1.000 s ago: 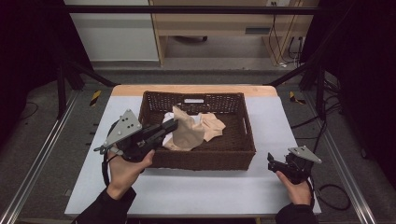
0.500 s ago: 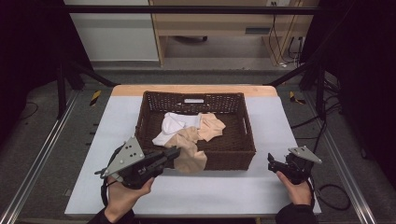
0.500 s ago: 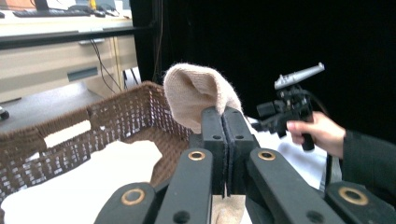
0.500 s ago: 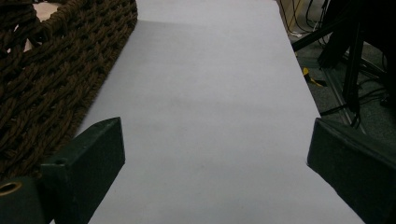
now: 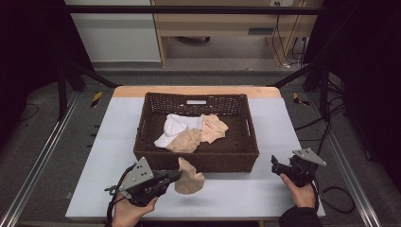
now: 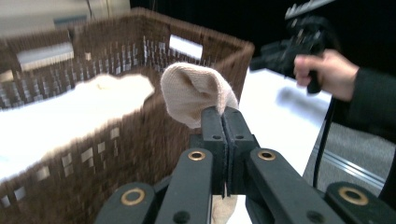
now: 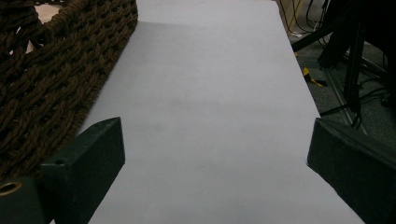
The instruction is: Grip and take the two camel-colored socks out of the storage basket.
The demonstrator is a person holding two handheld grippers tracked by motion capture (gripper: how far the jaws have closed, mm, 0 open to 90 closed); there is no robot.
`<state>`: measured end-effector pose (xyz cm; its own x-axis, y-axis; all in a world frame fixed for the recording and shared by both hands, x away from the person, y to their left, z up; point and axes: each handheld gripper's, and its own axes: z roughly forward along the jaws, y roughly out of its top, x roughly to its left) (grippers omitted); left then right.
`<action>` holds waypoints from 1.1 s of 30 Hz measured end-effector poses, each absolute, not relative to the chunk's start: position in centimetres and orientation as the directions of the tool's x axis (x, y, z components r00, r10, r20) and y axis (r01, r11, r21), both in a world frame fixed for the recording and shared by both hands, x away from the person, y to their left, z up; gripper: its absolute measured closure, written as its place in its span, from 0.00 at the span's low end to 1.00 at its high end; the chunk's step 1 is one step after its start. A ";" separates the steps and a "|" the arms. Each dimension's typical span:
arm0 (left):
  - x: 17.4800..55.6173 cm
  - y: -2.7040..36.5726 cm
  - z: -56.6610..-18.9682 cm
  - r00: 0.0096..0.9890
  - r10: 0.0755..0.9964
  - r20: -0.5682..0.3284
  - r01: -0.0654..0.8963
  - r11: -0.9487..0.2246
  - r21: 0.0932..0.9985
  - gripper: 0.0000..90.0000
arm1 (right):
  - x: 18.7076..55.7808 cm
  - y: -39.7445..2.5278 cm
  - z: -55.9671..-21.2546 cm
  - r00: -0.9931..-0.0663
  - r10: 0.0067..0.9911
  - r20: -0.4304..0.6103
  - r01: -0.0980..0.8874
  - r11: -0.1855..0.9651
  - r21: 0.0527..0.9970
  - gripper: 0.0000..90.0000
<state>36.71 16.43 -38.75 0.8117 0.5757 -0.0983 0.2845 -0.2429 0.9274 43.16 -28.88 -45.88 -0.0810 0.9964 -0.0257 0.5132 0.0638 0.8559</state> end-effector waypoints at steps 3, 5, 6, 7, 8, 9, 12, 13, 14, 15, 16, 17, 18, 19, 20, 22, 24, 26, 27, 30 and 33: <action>36.9 16.5 -40.3 0.804 0.583 -0.117 0.320 -0.258 0.912 0.99 | 43.1 -28.9 -45.9 -0.082 0.996 -0.027 0.512 0.065 0.857 0.05; 37.1 16.5 -41.2 0.799 0.589 -0.126 0.343 -0.273 0.899 0.99 | 43.2 -28.9 -45.9 -0.083 0.996 -0.027 0.512 0.066 0.856 0.05; 37.2 16.4 -41.7 0.795 0.592 -0.128 0.353 -0.281 0.892 0.99 | 43.2 -28.8 -45.9 -0.085 0.996 -0.024 0.514 0.065 0.855 0.05; 37.4 16.4 -42.1 0.793 0.594 -0.134 0.365 -0.288 0.886 0.99 | 43.2 -28.7 -45.8 -0.086 0.996 -0.024 0.516 0.065 0.854 0.05; 37.5 16.4 -42.5 0.791 0.596 -0.137 0.374 -0.296 0.879 0.99 | 43.2 -28.7 -45.9 -0.092 0.995 -0.032 0.514 0.075 0.855 0.05; 37.6 16.4 -42.9 0.788 0.601 -0.136 0.382 -0.303 0.873 0.99 | 43.2 -28.7 -45.8 -0.093 0.995 -0.030 0.516 0.074 0.854 0.05; 38.1 16.4 -44.0 0.778 0.611 -0.146 0.416 -0.328 0.848 0.98 | 43.4 -28.6 -45.9 -0.095 0.995 -0.039 0.517 0.083 0.852 0.05; 38.4 16.3 -44.7 0.773 0.617 -0.151 0.437 -0.344 0.831 0.98 | 43.4 -28.6 -45.9 -0.095 0.995 -0.035 0.522 0.080 0.849 0.05; 38.5 16.3 -45.0 0.770 0.620 -0.149 0.444 -0.355 0.823 0.98 | 43.4 -28.6 -46.0 -0.095 0.995 -0.035 0.525 0.080 0.847 0.05; 38.5 16.3 -45.0 0.770 0.620 -0.149 0.444 -0.355 0.823 0.98 | 43.4 -28.6 -46.0 -0.095 0.995 -0.035 0.525 0.080 0.847 0.05; 38.7 16.2 -45.6 0.769 0.620 -0.154 0.457 -0.365 0.811 0.98 | 43.4 -28.6 -46.0 -0.093 0.995 -0.033 0.527 0.077 0.847 0.05; 38.8 16.2 -45.8 0.769 0.620 -0.153 0.460 -0.373 0.806 0.98 | 43.4 -28.6 -46.0 -0.092 0.995 -0.033 0.527 0.077 0.846 0.05; 38.8 16.2 -45.8 0.769 0.620 -0.153 0.460 -0.373 0.806 0.98 | 43.4 -28.6 -46.0 -0.092 0.995 -0.033 0.527 0.077 0.846 0.05; 38.9 16.3 -46.0 0.768 0.622 -0.151 0.466 -0.382 0.798 0.98 | 43.4 -28.6 -46.0 -0.092 0.995 -0.032 0.529 0.076 0.845 0.05; 39.0 16.3 -46.0 0.767 0.624 -0.150 0.467 -0.382 0.798 0.97 | 43.4 -28.6 -46.0 -0.095 0.995 -0.038 0.527 0.083 0.846 0.05; 39.0 16.3 -46.1 0.765 0.627 -0.146 0.465 -0.381 0.799 0.91 | 43.5 -28.7 -46.0 -0.095 0.995 -0.038 0.527 0.082 0.846 0.05; 39.0 16.6 -45.7 0.757 0.636 -0.148 0.460 -0.358 0.813 0.86 | 43.5 -28.7 -46.0 -0.092 0.995 -0.033 0.528 0.077 0.846 0.05; 39.0 16.8 -45.5 0.754 0.640 -0.148 0.457 -0.348 0.818 0.81 | 43.5 -28.7 -46.0 -0.090 0.995 -0.033 0.526 0.075 0.847 0.05; 38.9 17.1 -44.9 0.746 0.650 -0.143 0.443 -0.325 0.836 0.79 | 43.4 -28.7 -46.0 -0.089 0.996 -0.032 0.525 0.074 0.848 0.05; 38.8 17.5 -44.3 0.739 0.661 -0.134 0.427 -0.305 0.851 0.74 | 43.4 -28.7 -45.9 -0.087 0.996 -0.034 0.524 0.075 0.848 0.05; 38.7 18.1 -43.3 0.729 0.673 -0.125 0.408 -0.281 0.868 0.72 | 43.4 -28.8 -45.9 -0.086 0.996 -0.033 0.525 0.073 0.848 0.05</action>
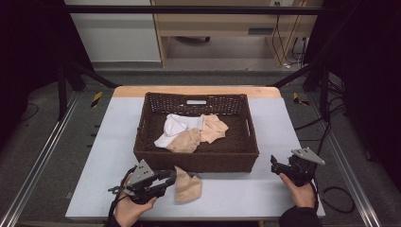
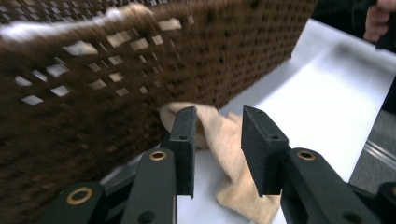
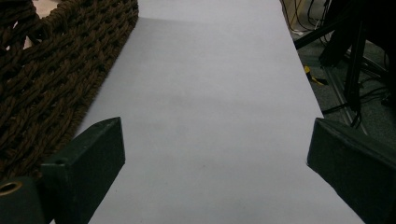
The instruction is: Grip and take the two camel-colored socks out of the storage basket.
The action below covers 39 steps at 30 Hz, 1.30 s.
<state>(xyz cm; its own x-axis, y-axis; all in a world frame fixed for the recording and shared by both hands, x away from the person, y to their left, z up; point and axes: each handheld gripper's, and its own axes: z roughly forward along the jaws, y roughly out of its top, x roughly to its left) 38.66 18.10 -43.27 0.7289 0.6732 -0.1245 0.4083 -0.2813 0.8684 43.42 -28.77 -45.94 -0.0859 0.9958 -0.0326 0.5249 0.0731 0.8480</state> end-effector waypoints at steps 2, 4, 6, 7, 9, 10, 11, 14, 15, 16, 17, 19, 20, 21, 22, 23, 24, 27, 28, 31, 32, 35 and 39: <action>38.6 18.6 -42.3 0.715 0.689 -0.119 0.392 -0.254 0.884 0.72 | 43.4 -28.8 -46.0 -0.085 0.996 -0.034 0.524 0.074 0.848 0.05; 38.6 18.7 -42.0 0.713 0.691 -0.115 0.385 -0.249 0.889 0.72 | 43.5 -28.8 -45.9 -0.085 0.996 -0.035 0.524 0.075 0.849 0.05; 38.6 19.0 -41.4 0.708 0.698 -0.111 0.373 -0.235 0.898 0.71 | 43.5 -28.9 -45.9 -0.079 0.996 -0.032 0.518 0.068 0.853 0.05; 38.7 19.2 -41.1 0.704 0.701 -0.112 0.368 -0.225 0.902 0.71 | 43.5 -29.0 -45.9 -0.077 0.996 -0.034 0.519 0.069 0.852 0.05; 38.9 19.7 -40.1 0.692 0.713 -0.109 0.352 -0.203 0.914 0.71 | 43.5 -28.9 -45.9 -0.079 0.996 -0.034 0.522 0.071 0.850 0.05; 39.0 19.8 -39.7 0.691 0.715 -0.108 0.347 -0.197 0.917 0.71 | 43.5 -28.9 -45.9 -0.079 0.996 -0.037 0.522 0.073 0.850 0.05; 39.0 19.8 -39.7 0.691 0.715 -0.108 0.347 -0.197 0.917 0.71 | 43.5 -28.9 -45.9 -0.079 0.996 -0.037 0.522 0.073 0.850 0.05; 39.5 20.1 -38.5 0.687 0.721 -0.092 0.325 -0.191 0.926 0.70 | 43.5 -28.9 -46.0 -0.079 0.996 -0.037 0.524 0.073 0.848 0.05; 39.5 20.1 -38.5 0.687 0.721 -0.092 0.325 -0.191 0.926 0.70 | 43.5 -28.9 -46.0 -0.079 0.996 -0.037 0.524 0.073 0.848 0.05; 39.9 20.2 -37.8 0.687 0.722 -0.085 0.311 -0.186 0.932 0.70 | 43.6 -28.9 -46.0 -0.077 0.996 -0.037 0.526 0.072 0.848 0.05; 39.9 20.2 -37.8 0.687 0.722 -0.085 0.311 -0.186 0.932 0.70 | 43.6 -28.9 -46.0 -0.076 0.996 -0.038 0.526 0.072 0.847 0.05; 40.7 20.2 -36.9 0.685 0.725 -0.069 0.295 -0.190 0.936 0.69 | 43.6 -29.0 -46.1 -0.074 0.997 -0.037 0.530 0.071 0.845 0.05; 40.7 20.2 -36.9 0.685 0.725 -0.069 0.295 -0.190 0.936 0.69 | 43.6 -29.0 -46.1 -0.073 0.997 -0.037 0.531 0.070 0.844 0.05; 41.3 20.2 -36.2 0.683 0.727 -0.065 0.293 -0.191 0.937 0.69 | 43.6 -28.9 -46.1 -0.073 0.997 -0.035 0.531 0.068 0.844 0.05; 41.3 20.2 -36.2 0.683 0.727 -0.065 0.293 -0.191 0.937 0.69 | 43.6 -28.9 -46.1 -0.072 0.997 -0.035 0.531 0.068 0.844 0.05; 41.6 20.1 -35.9 0.683 0.728 -0.060 0.290 -0.194 0.937 0.68 | 43.6 -28.9 -46.1 -0.073 0.997 -0.037 0.531 0.070 0.845 0.05; 41.9 20.0 -35.5 0.681 0.730 -0.056 0.286 -0.196 0.938 0.68 | 43.6 -28.9 -46.1 -0.073 0.997 -0.037 0.531 0.070 0.845 0.05; 43.3 19.5 -34.3 0.673 0.737 -0.054 0.275 -0.181 0.944 0.66 | 43.7 -28.9 -46.1 -0.073 0.997 -0.036 0.529 0.069 0.846 0.05; 43.7 19.4 -34.1 0.673 0.737 -0.057 0.275 -0.178 0.945 0.66 | 43.7 -28.9 -46.1 -0.072 0.997 -0.034 0.529 0.067 0.846 0.05; 44.6 19.0 -33.7 0.669 0.741 -0.058 0.280 -0.179 0.943 0.65 | 43.6 -28.9 -46.1 -0.072 0.997 -0.033 0.529 0.066 0.846 0.05; 45.5 18.7 -33.5 0.669 0.741 -0.060 0.284 -0.180 0.942 0.64 | 43.6 -28.9 -46.0 -0.072 0.997 -0.033 0.528 0.067 0.847 0.05; 46.4 18.4 -33.2 0.666 0.743 -0.063 0.288 -0.177 0.941 0.62 | 43.7 -28.9 -46.1 -0.071 0.997 -0.034 0.527 0.066 0.847 0.05; 48.5 17.4 -32.9 0.654 0.755 -0.036 0.289 -0.205 0.935 0.60 | 43.7 -28.9 -46.1 -0.073 0.997 -0.036 0.528 0.070 0.846 0.05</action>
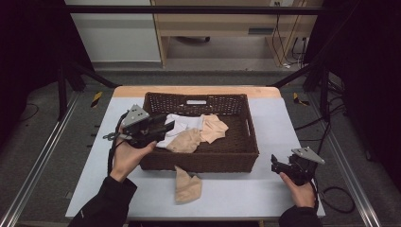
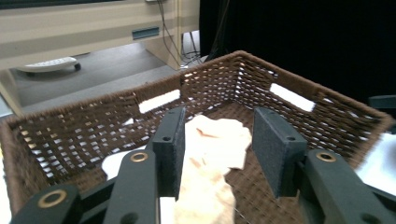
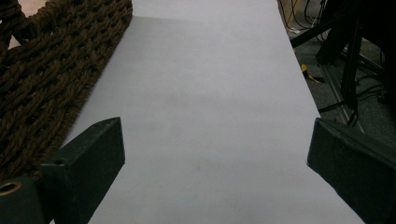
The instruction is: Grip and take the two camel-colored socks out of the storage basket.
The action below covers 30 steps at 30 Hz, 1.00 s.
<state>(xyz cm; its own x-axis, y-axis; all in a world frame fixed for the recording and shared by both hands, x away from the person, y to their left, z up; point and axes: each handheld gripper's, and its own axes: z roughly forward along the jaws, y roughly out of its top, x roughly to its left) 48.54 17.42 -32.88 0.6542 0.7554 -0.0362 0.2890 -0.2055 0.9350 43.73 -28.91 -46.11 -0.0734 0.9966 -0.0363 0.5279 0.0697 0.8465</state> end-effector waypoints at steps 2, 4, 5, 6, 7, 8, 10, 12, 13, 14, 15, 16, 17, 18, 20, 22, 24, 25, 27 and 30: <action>49.0 17.2 -32.8 0.650 0.759 -0.033 0.291 -0.209 0.934 0.59 | 43.7 -28.9 -46.1 -0.074 0.997 -0.036 0.527 0.069 0.847 0.05; 50.0 16.9 -32.8 0.646 0.763 -0.024 0.288 -0.215 0.933 0.59 | 43.7 -28.9 -46.1 -0.073 0.997 -0.034 0.527 0.067 0.847 0.05; 50.4 16.7 -32.8 0.645 0.764 -0.020 0.284 -0.215 0.934 0.59 | 43.7 -28.9 -46.1 -0.073 0.997 -0.034 0.527 0.067 0.847 0.05; 50.8 16.6 -32.8 0.642 0.767 -0.020 0.283 -0.212 0.935 0.59 | 43.7 -29.0 -46.1 -0.073 0.997 -0.032 0.527 0.066 0.847 0.05; 51.2 16.5 -32.9 0.640 0.768 -0.014 0.281 -0.217 0.935 0.59 | 43.7 -29.0 -46.1 -0.072 0.997 -0.030 0.526 0.064 0.848 0.05; 51.5 16.4 -33.0 0.638 0.770 -0.008 0.278 -0.220 0.935 0.59 | 43.7 -29.0 -46.1 -0.073 0.997 -0.030 0.525 0.064 0.849 0.05; 52.2 16.1 -33.5 0.634 0.773 -0.015 0.293 -0.223 0.930 0.59 | 43.7 -29.0 -46.1 -0.074 0.997 -0.027 0.525 0.062 0.849 0.05; 52.9 15.9 -34.0 0.628 0.778 -0.003 0.301 -0.239 0.923 0.59 | 43.7 -29.0 -46.1 -0.074 0.997 -0.027 0.526 0.062 0.848 0.05; 53.3 15.7 -34.3 0.626 0.780 0.004 0.307 -0.251 0.918 0.58 | 43.7 -29.0 -46.1 -0.074 0.997 -0.026 0.525 0.062 0.849 0.05; 54.0 15.4 -35.0 0.622 0.783 0.025 0.311 -0.277 0.909 0.57 | 43.7 -29.0 -46.1 -0.075 0.997 -0.026 0.524 0.062 0.849 0.05; 54.3 15.2 -35.3 0.626 0.779 0.037 0.311 -0.292 0.904 0.56 | 43.7 -29.0 -46.1 -0.076 0.997 -0.027 0.524 0.062 0.849 0.05; 54.6 15.1 -35.7 0.630 0.775 0.044 0.315 -0.306 0.899 0.56 | 43.7 -29.0 -46.0 -0.075 0.997 -0.027 0.524 0.063 0.849 0.05; 54.6 15.1 -35.7 0.630 0.775 0.044 0.315 -0.306 0.899 0.54 | 43.7 -29.0 -46.0 -0.075 0.997 -0.027 0.524 0.063 0.849 0.05; 54.9 14.9 -36.1 0.632 0.774 0.045 0.324 -0.317 0.891 0.54 | 43.7 -29.0 -46.0 -0.074 0.997 -0.028 0.522 0.062 0.851 0.05; 55.2 14.6 -37.1 0.640 0.767 0.054 0.341 -0.346 0.874 0.53 | 43.7 -29.0 -46.0 -0.074 0.997 -0.025 0.522 0.060 0.851 0.05; 55.5 14.3 -38.2 0.645 0.762 0.054 0.370 -0.373 0.851 0.51 | 43.7 -29.1 -46.0 -0.074 0.997 -0.025 0.521 0.060 0.851 0.05; 55.8 14.2 -39.2 0.644 0.763 0.054 0.395 -0.392 0.831 0.49 | 43.7 -29.0 -46.1 -0.076 0.997 -0.028 0.523 0.064 0.850 0.05; 56.1 14.2 -40.0 0.642 0.765 0.049 0.424 -0.407 0.809 0.49 | 43.7 -29.0 -46.0 -0.076 0.997 -0.028 0.522 0.064 0.850 0.05; 56.2 14.2 -40.4 0.640 0.767 0.048 0.435 -0.413 0.800 0.49 | 43.7 -29.0 -46.0 -0.075 0.997 -0.028 0.521 0.063 0.851 0.05; 56.3 14.3 -41.6 0.640 0.767 0.044 0.460 -0.429 0.778 0.47 | 43.6 -29.1 -46.0 -0.071 0.997 -0.028 0.521 0.061 0.851 0.05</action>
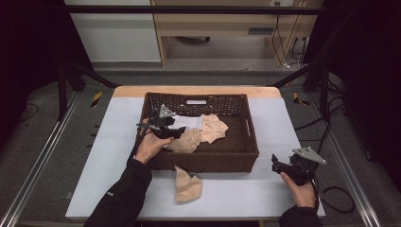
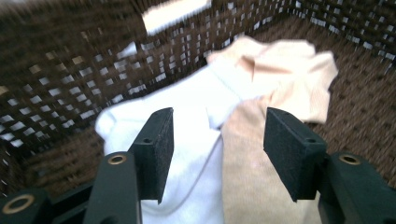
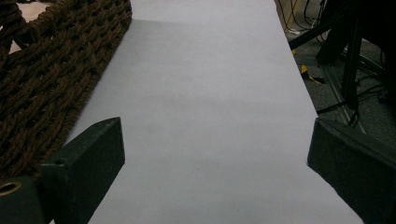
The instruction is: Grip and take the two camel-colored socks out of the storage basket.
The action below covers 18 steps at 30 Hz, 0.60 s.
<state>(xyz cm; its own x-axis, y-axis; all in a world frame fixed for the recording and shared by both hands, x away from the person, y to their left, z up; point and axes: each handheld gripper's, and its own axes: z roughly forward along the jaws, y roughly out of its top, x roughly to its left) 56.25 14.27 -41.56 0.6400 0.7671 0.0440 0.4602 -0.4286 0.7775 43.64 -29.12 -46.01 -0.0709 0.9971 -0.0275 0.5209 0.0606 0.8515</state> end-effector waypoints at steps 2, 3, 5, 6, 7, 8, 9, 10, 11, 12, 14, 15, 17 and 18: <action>56.2 14.2 -41.7 0.642 0.766 0.049 0.463 -0.437 0.771 0.46 | 43.6 -29.1 -46.0 -0.069 0.997 -0.022 0.522 0.055 0.851 0.05; 56.1 14.2 -41.7 0.642 0.765 0.052 0.464 -0.441 0.768 0.46 | 43.6 -29.1 -46.0 -0.069 0.997 -0.022 0.522 0.055 0.851 0.05; 56.1 14.1 -41.9 0.650 0.758 0.056 0.463 -0.454 0.762 0.44 | 43.6 -29.0 -46.0 -0.073 0.997 -0.028 0.521 0.062 0.851 0.05; 56.2 13.9 -42.1 0.651 0.756 0.064 0.469 -0.467 0.750 0.44 | 43.7 -29.0 -46.0 -0.074 0.997 -0.029 0.523 0.064 0.850 0.05; 56.2 13.9 -42.2 0.646 0.760 0.072 0.472 -0.473 0.744 0.44 | 43.7 -29.0 -46.1 -0.075 0.997 -0.031 0.525 0.066 0.849 0.05; 56.2 13.9 -42.2 0.646 0.760 0.072 0.472 -0.473 0.744 0.43 | 43.6 -29.0 -46.1 -0.076 0.997 -0.032 0.526 0.067 0.848 0.05; 56.3 13.9 -42.6 0.645 0.760 0.076 0.486 -0.485 0.727 0.43 | 43.6 -29.0 -46.1 -0.076 0.997 -0.034 0.524 0.069 0.849 0.05; 56.3 13.9 -42.6 0.645 0.760 0.076 0.486 -0.485 0.727 0.43 | 43.6 -29.0 -46.1 -0.076 0.997 -0.034 0.524 0.069 0.849 0.05; 56.4 13.9 -42.6 0.647 0.758 0.081 0.491 -0.495 0.717 0.43 | 43.6 -29.0 -46.1 -0.076 0.997 -0.034 0.524 0.069 0.849 0.05; 56.4 13.9 -42.7 0.647 0.759 0.077 0.498 -0.497 0.711 0.43 | 43.6 -29.0 -46.0 -0.072 0.997 -0.031 0.523 0.065 0.850 0.05; 56.6 13.7 -43.1 0.646 0.759 0.078 0.515 -0.510 0.689 0.41 | 43.7 -29.0 -46.1 -0.074 0.997 -0.033 0.524 0.067 0.849 0.05; 56.6 13.6 -43.2 0.649 0.756 0.088 0.516 -0.522 0.679 0.41 | 43.7 -29.0 -46.1 -0.074 0.997 -0.033 0.526 0.067 0.848 0.05; 56.7 13.5 -43.3 0.652 0.752 0.094 0.520 -0.535 0.666 0.40 | 43.6 -28.9 -46.1 -0.075 0.997 -0.033 0.526 0.067 0.848 0.05; 56.9 13.3 -43.6 0.660 0.744 0.100 0.527 -0.555 0.644 0.40 | 43.6 -28.9 -46.1 -0.078 0.996 -0.036 0.522 0.072 0.850 0.05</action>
